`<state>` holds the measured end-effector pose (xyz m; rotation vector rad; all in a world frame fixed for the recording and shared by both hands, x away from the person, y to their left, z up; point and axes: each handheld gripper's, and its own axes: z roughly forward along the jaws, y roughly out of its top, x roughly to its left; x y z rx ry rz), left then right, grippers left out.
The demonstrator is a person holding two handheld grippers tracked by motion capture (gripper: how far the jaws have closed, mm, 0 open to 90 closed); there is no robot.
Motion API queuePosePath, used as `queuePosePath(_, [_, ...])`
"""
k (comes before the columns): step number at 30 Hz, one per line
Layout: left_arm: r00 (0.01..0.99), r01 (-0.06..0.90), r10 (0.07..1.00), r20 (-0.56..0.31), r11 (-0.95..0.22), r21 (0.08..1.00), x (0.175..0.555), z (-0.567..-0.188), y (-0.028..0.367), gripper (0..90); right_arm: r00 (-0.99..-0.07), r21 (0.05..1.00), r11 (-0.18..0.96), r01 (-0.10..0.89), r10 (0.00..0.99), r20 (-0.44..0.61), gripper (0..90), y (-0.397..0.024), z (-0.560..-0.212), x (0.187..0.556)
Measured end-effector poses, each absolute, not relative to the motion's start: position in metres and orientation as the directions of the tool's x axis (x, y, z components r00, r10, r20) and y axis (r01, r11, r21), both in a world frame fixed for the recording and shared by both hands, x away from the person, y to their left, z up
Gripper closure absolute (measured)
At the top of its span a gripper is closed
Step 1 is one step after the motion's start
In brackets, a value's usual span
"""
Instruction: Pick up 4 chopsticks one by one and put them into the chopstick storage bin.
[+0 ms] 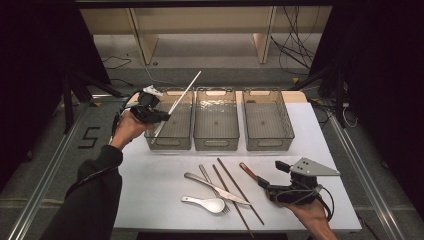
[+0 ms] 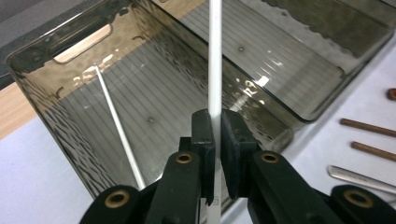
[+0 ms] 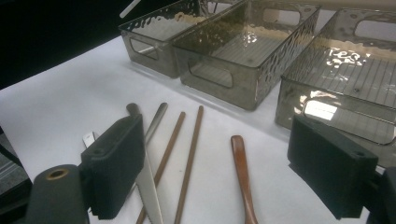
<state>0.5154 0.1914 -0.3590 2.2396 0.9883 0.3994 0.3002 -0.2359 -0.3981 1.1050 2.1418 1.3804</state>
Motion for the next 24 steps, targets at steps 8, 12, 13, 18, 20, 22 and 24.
queuePosePath(8, [0.625,0.59,0.78,0.021,-0.489,0.642,0.531,-0.377,0.192,83.9,-0.628,0.883,0.216,0.416,0.77,0.108,20.0,-0.236,-0.398,0.3])
queuePosePath(12, [0.603,0.612,0.798,0.005,-0.466,0.639,0.534,-0.385,0.196,83.8,-0.629,0.884,0.214,0.415,0.77,0.109,20.0,-0.236,-0.398,0.3])
queuePosePath(13, [0.599,0.616,0.801,0.003,-0.463,0.637,0.534,-0.387,0.197,83.8,-0.629,0.884,0.214,0.415,0.77,0.109,20.0,-0.236,-0.398,0.3])
queuePosePath(18, [0.58,0.638,0.814,-0.019,-0.44,0.632,0.535,-0.397,0.202,83.8,-0.63,0.884,0.215,0.415,0.769,0.108,20.0,-0.236,-0.398,0.3])
queuePosePath(20, [0.578,0.643,0.816,-0.023,-0.437,0.629,0.535,-0.4,0.202,83.8,-0.631,0.884,0.217,0.415,0.768,0.108,20.0,-0.236,-0.398,0.3])
queuePosePath(22, [0.574,0.646,0.818,-0.025,-0.434,0.628,0.535,-0.402,0.203,83.8,-0.63,0.884,0.216,0.415,0.769,0.108,20.0,-0.236,-0.398,0.3])
queuePosePath(24, [0.569,0.654,0.822,-0.032,-0.427,0.624,0.535,-0.403,0.202,83.7,-0.63,0.884,0.216,0.415,0.769,0.108,20.0,-0.236,-0.398,0.3])
